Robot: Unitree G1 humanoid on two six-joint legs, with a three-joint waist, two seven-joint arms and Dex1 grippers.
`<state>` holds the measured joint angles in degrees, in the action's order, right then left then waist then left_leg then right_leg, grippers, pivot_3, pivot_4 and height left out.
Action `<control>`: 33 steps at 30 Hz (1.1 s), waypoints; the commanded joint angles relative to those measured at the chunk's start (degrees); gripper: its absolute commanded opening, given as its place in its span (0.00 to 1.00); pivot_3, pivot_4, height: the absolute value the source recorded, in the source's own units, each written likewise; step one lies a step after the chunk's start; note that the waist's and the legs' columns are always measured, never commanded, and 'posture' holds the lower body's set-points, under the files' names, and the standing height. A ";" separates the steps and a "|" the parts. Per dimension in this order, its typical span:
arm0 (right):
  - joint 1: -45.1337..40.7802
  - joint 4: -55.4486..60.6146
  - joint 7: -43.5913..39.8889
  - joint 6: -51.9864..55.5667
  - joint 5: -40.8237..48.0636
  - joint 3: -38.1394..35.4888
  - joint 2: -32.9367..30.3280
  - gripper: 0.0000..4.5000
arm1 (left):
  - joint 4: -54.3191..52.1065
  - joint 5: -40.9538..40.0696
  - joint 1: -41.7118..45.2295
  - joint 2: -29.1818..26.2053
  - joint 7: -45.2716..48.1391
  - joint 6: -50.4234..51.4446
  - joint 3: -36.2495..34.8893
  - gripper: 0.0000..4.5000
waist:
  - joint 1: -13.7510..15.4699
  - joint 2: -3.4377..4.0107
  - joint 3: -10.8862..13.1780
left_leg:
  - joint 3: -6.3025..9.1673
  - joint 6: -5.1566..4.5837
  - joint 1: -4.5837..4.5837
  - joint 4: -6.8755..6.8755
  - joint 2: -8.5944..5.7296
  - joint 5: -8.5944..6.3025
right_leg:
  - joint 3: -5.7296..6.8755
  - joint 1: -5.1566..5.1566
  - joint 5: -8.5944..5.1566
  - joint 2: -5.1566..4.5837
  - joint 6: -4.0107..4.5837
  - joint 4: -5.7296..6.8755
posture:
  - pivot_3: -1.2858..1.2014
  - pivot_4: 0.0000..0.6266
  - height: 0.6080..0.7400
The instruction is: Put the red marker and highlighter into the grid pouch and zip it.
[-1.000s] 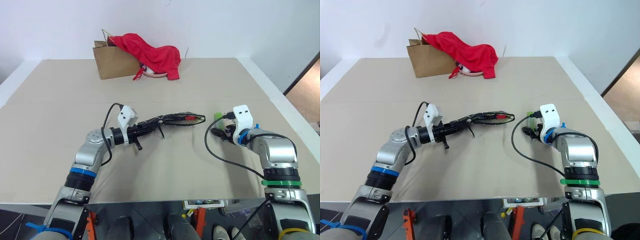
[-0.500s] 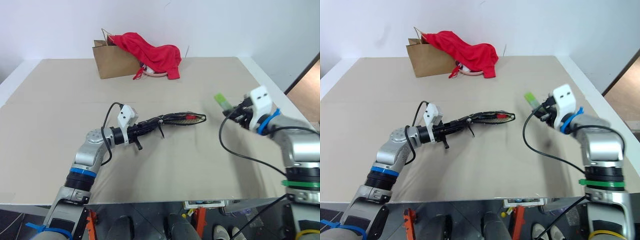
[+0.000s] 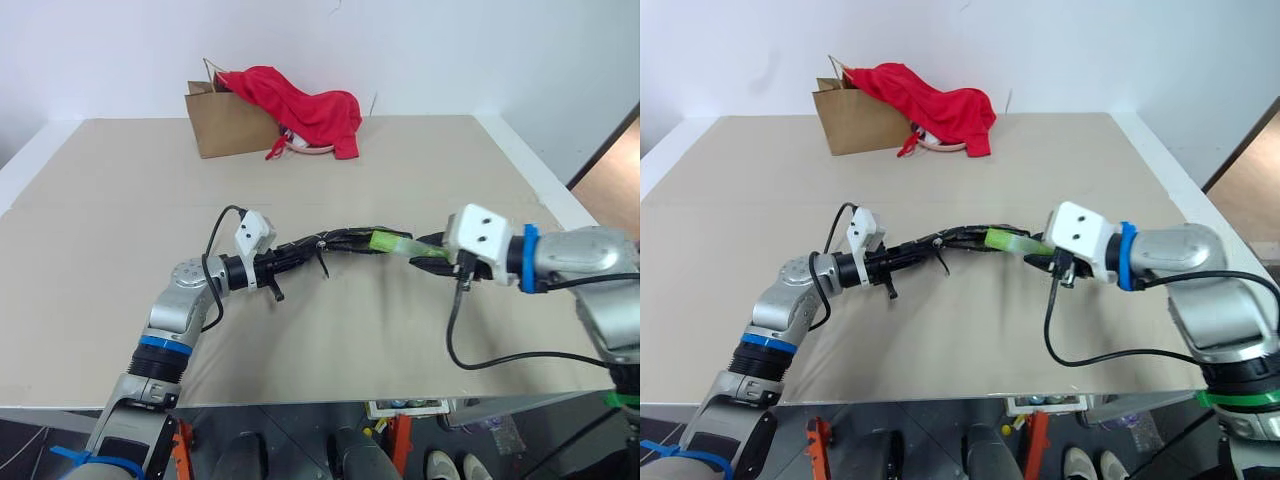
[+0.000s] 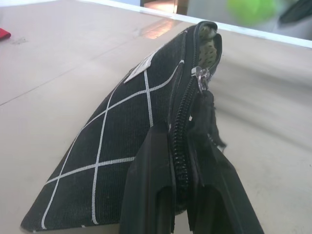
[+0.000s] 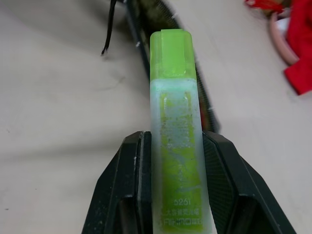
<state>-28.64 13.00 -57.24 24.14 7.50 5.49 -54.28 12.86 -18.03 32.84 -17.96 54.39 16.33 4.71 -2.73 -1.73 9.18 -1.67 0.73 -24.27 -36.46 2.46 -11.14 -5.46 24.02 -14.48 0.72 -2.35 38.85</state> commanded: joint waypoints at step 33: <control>-22.18 -18.02 -0.55 -1.32 -19.09 13.44 16.31 0.68 | -1.34 -0.34 0.28 0.28 -0.29 -1.16 -0.24 0.00 | 0.19 0.00 0.00 | 0.09 0.03 -0.15 0.02 0.04 0.01 | 0.16 0.13 0.12 0.02 0.37 0.08 | 0.52 0.24 1.00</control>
<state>-49.07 -5.83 -57.49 22.33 -12.93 23.25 -36.49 13.49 -17.95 32.91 -17.52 54.19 16.18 5.00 -2.54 -1.73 9.18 -1.59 0.76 -24.42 -36.43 2.50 -11.13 -5.31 24.15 -14.36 0.74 -1.98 38.93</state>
